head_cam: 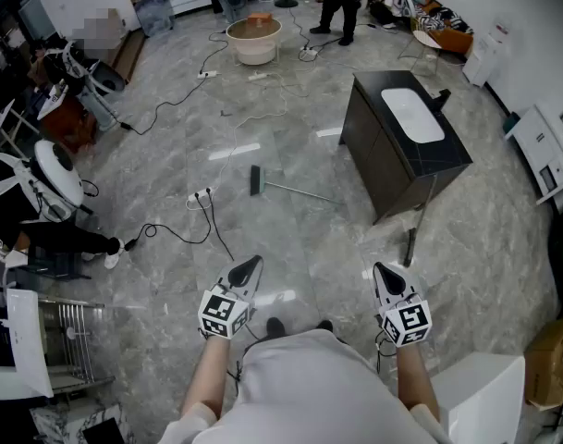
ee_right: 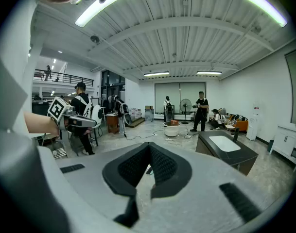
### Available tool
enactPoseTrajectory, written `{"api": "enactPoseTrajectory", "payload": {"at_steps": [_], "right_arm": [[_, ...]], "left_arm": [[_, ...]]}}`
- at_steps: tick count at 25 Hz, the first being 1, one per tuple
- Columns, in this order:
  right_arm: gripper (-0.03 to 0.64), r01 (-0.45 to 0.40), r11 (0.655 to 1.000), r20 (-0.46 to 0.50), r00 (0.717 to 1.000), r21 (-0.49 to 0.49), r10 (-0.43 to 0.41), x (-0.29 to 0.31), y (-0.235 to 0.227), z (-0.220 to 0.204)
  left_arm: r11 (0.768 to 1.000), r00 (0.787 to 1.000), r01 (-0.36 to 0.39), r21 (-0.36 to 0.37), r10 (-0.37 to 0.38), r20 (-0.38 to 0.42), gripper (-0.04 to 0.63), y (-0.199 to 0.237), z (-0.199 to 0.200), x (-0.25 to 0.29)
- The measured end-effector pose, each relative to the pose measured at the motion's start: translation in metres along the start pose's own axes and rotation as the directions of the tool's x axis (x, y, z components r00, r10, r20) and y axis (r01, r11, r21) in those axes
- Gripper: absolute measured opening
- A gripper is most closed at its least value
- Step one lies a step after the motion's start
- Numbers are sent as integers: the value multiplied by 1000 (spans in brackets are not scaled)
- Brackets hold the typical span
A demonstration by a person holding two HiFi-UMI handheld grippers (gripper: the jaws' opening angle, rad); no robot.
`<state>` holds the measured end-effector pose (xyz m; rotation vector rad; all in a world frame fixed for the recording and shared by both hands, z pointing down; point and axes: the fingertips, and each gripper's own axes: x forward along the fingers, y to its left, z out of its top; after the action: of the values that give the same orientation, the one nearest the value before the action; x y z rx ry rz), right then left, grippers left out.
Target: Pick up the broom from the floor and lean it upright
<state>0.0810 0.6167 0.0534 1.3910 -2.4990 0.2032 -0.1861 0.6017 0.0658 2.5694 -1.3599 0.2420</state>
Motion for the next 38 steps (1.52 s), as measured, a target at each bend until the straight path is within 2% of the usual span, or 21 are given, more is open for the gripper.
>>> {"api": "enactPoseTrajectory", "payload": {"at_steps": [21,27,32,38], "right_arm": [[0,45,999,-36,998,18,-44,31,62,-7],[0,45,997,-47,998,55,-42,43,75,-6],[0,22,998,-59,998,60,-18,62,68,-6],[0,-21,997,-68,997,73,26,106,39,-6]], "left_arm": [[998,997,69,3,-69,-23,11,48,-19,-32],[998,997,69,-4,-69,-43,11,69,-24,-36],[998,996,61,-23,-62,-57,11,79,-31,-22],[999,997,31,-36,-33,-73,11,91,-29,15]]}}
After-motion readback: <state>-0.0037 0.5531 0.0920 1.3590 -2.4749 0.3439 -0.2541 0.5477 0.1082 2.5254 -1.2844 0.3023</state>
